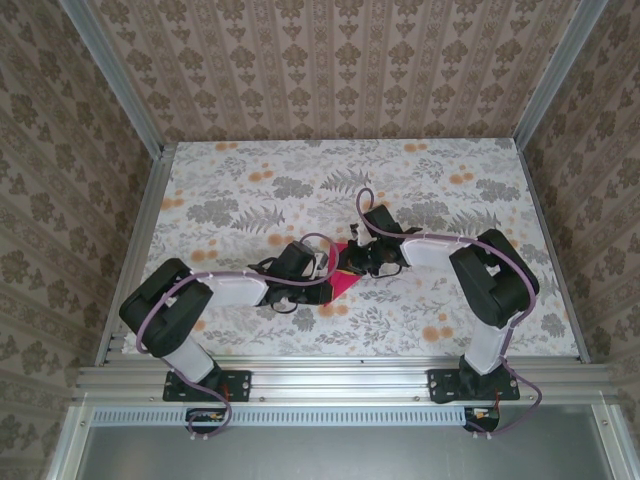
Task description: Fold a paper plane with a square sheet of paper (pick it up from the middle)
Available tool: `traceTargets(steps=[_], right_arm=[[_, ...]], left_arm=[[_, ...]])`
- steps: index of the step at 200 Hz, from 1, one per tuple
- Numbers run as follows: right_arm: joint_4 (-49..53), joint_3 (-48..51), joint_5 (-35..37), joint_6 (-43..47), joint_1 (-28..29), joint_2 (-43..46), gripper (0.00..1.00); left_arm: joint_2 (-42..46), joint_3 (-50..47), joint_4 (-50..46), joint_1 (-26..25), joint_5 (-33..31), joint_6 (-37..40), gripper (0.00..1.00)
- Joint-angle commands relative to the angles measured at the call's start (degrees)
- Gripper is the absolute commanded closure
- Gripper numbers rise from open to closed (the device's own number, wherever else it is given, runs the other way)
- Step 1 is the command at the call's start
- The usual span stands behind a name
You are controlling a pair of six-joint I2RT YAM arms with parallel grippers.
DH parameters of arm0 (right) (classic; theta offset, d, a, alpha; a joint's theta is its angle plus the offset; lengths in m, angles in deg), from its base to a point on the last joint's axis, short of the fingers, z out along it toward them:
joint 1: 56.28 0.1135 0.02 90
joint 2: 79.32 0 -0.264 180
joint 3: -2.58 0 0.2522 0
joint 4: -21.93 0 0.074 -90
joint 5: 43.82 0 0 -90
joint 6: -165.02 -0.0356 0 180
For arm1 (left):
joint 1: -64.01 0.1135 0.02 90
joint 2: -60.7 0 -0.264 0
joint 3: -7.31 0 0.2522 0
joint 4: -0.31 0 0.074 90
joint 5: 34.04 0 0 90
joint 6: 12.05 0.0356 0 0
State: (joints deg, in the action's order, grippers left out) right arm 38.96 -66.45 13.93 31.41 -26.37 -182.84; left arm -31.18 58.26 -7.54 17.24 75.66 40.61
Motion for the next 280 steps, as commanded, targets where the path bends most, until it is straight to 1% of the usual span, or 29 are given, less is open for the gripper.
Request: traceTargets(steps=[1,50,76,136,150,178,188,211,246,270,280], right_arm=[[0.4,-1.9,-1.5,0.7,0.3,-1.3,0.88],[0.8,-2.4,-1.7,1.0,0.3,-2.0,0.88],[1.1,-2.9,-2.0,1.2,0.3,-2.3,0.88],[3.4,-5.4,-3.9,2.9,1.1,-3.7,0.87],[3.7,-5.7,-3.9,3.2,1.3,-4.3,0.87],[3.7,-6.0,-3.9,3.2,1.5,-4.8,0.87],[3.8,-6.1,-3.9,3.2,1.5,-5.1,0.87],[4.0,-6.4,-4.0,3.4,1.6,-5.4,0.87],[4.4,-6.9,-4.1,3.6,1.6,-5.9,0.87],[4.7,-7.3,-4.3,3.8,1.6,-6.2,0.87],[4.8,-7.5,-4.2,3.9,1.6,-6.3,0.87]], left_arm=[[2.0,-1.1,-0.9,0.4,-0.4,-0.9,0.84],[3.1,-1.9,-0.6,0.4,-0.4,-1.2,0.93],[2.8,-2.0,-0.6,0.4,-0.6,-1.3,1.0],[2.3,-3.9,1.8,0.7,-1.2,-3.5,1.0],[2.3,-3.6,1.7,0.7,-0.9,-3.4,0.95],[2.8,-2.9,1.7,0.8,-0.7,-3.2,0.88],[3.0,-2.7,1.5,0.9,-0.9,-3.2,0.84],[3.5,-2.8,1.6,1.0,-1.2,-3.7,0.8],[4.2,-3.2,2.8,1.1,-1.1,-4.4,0.81],[4.2,-3.3,3.4,1.1,-0.9,-4.7,0.87],[4.2,-3.4,3.6,1.2,-0.8,-4.8,0.91]])
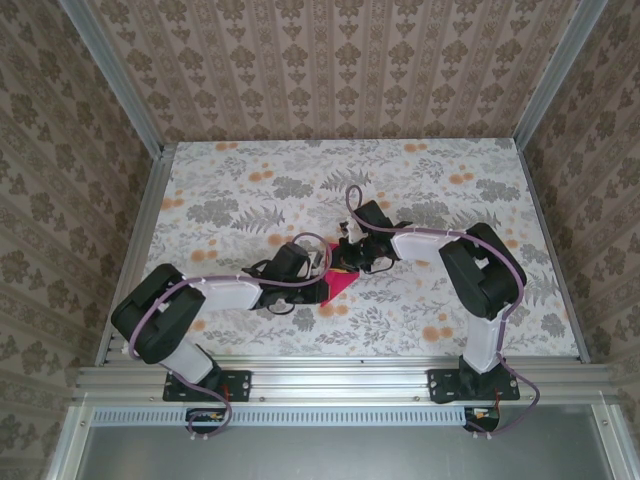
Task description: Fold a paper plane with a square sheet of paper (pick it up from the middle)
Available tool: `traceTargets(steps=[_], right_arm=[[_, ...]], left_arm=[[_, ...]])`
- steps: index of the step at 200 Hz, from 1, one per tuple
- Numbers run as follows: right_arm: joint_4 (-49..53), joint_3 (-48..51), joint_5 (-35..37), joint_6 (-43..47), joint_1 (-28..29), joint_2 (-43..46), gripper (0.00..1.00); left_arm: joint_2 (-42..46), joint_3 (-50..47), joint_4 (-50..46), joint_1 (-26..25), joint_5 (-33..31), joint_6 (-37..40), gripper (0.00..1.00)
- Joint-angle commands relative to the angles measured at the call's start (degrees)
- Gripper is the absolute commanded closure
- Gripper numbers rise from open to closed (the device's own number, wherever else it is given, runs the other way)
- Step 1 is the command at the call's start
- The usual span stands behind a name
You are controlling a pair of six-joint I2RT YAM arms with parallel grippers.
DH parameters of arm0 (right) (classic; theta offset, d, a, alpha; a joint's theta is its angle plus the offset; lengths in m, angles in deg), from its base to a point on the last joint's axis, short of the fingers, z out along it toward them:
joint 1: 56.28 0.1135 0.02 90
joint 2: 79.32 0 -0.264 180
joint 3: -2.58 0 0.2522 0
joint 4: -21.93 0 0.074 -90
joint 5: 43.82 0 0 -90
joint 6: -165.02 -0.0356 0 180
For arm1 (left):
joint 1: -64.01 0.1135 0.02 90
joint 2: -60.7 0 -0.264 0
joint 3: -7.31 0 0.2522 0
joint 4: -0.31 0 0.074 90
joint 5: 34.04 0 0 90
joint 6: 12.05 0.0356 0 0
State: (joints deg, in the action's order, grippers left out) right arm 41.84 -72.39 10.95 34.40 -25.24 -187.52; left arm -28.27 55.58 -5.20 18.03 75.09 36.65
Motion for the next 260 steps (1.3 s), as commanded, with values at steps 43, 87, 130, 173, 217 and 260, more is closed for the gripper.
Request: traceTargets(steps=[43,87,130,173,217,260], right_arm=[[2.3,-1.9,-1.4,1.0,0.6,-2.2,0.87],[2.5,-2.7,-1.6,1.1,0.7,-3.4,0.87],[2.9,-3.5,-0.8,1.3,0.7,-4.7,0.87],[4.0,-3.9,1.5,1.4,0.7,-5.8,0.88],[3.0,-3.7,1.0,1.1,0.7,-6.9,0.88],[2.4,-3.5,0.8,0.9,0.7,-6.8,0.88]], left_arm=[[1.0,-1.8,2.0,0.5,-0.4,-1.4,1.0],[0.2,-3.6,3.6,0.5,-0.2,-2.5,1.0],[0.1,-3.3,3.0,0.5,-0.3,-2.5,0.98],[2.0,-3.7,1.3,0.5,-1.0,-2.6,0.83],[11.4,-6.6,-1.3,0.5,-4.9,-4.7,0.73],[22.1,-7.3,-7.9,1.2,-9.6,-6.2,0.74]])
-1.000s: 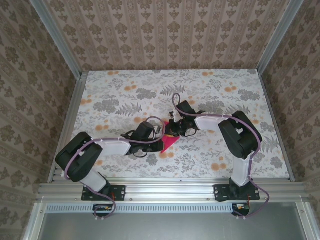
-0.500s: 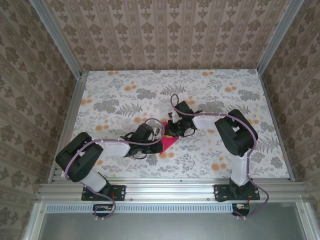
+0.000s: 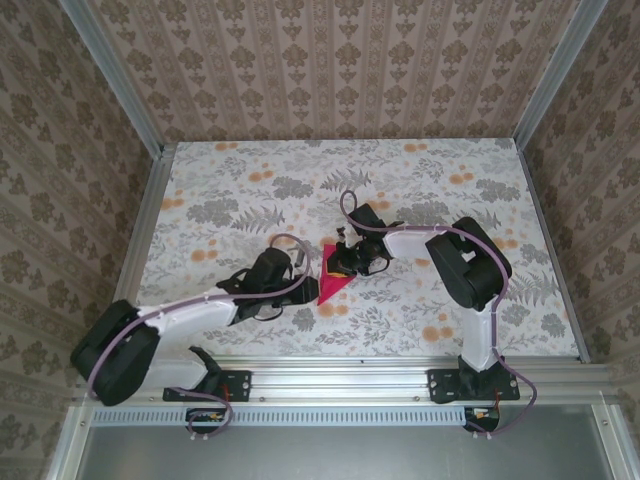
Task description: Fold a paper plane with a square sheet of paper (pick it up from the middle)
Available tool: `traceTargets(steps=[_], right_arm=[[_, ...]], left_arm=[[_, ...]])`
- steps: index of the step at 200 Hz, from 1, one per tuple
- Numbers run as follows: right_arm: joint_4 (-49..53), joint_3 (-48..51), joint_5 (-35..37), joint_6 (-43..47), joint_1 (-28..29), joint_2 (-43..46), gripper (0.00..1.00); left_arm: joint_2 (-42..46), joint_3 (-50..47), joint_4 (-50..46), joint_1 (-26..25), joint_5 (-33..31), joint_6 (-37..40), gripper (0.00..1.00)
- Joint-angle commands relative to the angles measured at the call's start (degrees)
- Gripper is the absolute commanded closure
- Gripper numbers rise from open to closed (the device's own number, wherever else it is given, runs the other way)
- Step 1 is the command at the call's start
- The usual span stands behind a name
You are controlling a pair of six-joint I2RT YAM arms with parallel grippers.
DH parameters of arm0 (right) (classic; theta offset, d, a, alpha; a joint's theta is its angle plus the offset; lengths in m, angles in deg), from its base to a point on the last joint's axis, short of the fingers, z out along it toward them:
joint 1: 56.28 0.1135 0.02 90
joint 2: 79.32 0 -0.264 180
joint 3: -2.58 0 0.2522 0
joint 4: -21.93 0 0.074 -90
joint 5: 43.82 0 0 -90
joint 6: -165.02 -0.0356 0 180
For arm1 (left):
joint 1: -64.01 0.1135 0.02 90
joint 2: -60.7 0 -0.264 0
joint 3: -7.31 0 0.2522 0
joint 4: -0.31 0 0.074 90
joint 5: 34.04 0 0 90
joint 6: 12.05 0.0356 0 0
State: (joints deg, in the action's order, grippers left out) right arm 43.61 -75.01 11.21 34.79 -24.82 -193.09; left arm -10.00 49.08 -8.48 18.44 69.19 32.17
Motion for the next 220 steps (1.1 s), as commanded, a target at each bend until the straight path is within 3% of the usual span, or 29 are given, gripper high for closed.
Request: traceTargets(steps=[1,26,63,143,199,220], right_arm=[[0.6,-0.9,0.5,0.4,0.3,-1.3,0.88],[0.1,-0.9,0.0,0.2,0.3,-0.9,0.88],[-0.1,-1.3,-1.0,0.2,0.3,-0.7,0.88],[-1.6,-0.4,-2.7,-0.3,0.3,1.5,0.82],[-2.4,0.0,-3.7,-0.7,0.3,1.7,0.82],[-2.2,-0.1,-3.9,-0.6,0.3,1.7,0.81]], left_arm=[[3.8,-0.8,-4.8,0.9,-3.7,-1.8,0.74],[3.5,0.1,-6.2,1.4,-3.0,-1.3,0.71],[-4.1,3.9,-4.8,1.4,1.5,-0.2,0.71],[-12.9,7.5,-1.5,1.3,4.8,1.1,0.65],[-17.0,8.7,0.5,1.0,6.0,1.1,0.77],[-17.6,8.5,1.1,1.0,6.2,1.1,0.89]])
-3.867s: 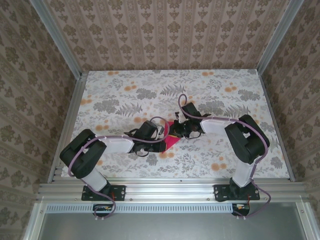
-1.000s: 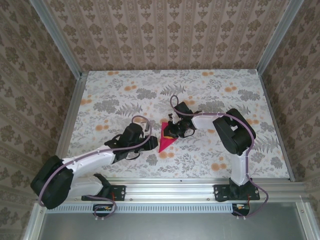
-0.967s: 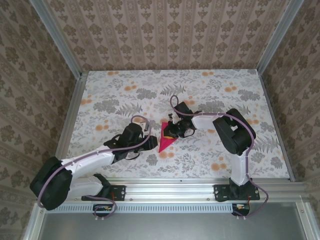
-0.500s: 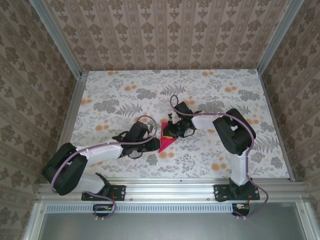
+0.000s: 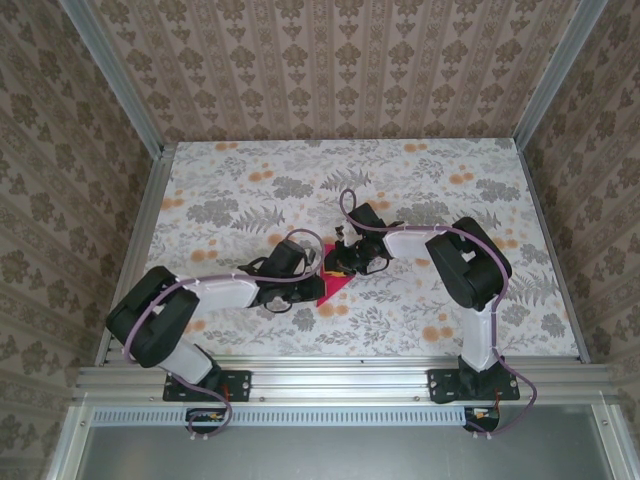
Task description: Fold a paper plane with a square sheet of paper (pick it up from the middle)
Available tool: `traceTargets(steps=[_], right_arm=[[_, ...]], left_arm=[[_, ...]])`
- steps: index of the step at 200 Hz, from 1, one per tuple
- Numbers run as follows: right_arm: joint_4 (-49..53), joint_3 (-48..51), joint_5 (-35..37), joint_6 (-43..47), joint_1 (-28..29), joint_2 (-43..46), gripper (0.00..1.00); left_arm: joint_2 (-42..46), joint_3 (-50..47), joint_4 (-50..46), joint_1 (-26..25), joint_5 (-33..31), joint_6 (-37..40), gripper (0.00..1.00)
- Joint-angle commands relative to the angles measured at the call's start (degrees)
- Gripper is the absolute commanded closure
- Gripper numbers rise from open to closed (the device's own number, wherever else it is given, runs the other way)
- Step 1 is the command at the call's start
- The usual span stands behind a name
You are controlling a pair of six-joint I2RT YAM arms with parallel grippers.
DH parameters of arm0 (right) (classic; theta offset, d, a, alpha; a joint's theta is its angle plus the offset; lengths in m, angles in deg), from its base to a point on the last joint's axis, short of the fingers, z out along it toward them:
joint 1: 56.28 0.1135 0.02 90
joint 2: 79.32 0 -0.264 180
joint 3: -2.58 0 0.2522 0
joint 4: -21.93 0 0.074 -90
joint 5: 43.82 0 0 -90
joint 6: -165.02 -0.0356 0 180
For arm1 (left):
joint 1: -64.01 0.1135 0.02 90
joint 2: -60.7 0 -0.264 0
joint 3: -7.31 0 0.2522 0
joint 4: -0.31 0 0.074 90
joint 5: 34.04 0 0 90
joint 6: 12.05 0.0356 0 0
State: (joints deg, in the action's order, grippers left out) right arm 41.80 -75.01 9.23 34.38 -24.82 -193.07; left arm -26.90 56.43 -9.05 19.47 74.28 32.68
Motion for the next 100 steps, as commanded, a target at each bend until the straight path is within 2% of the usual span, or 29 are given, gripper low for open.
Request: traceTargets(steps=[1,21,59,100], right_arm=[[-0.4,-0.1,-1.9,-0.1,0.3,1.6,0.81],[-0.4,-0.3,-2.0,-0.1,0.3,1.6,0.81],[0.3,-0.9,-2.4,0.8,0.1,2.6,0.77],[0.4,0.5,-0.4,1.4,-1.8,7.9,0.73]], left_arm=[[-0.7,1.2,1.7,-0.1,1.1,0.6,0.89],[-0.9,0.4,2.3,-0.1,1.4,0.6,1.0],[-0.6,-4.7,6.4,-0.1,0.7,-1.4,1.0],[-0.3,-7.1,7.9,-0.1,-0.7,-2.8,1.0]])
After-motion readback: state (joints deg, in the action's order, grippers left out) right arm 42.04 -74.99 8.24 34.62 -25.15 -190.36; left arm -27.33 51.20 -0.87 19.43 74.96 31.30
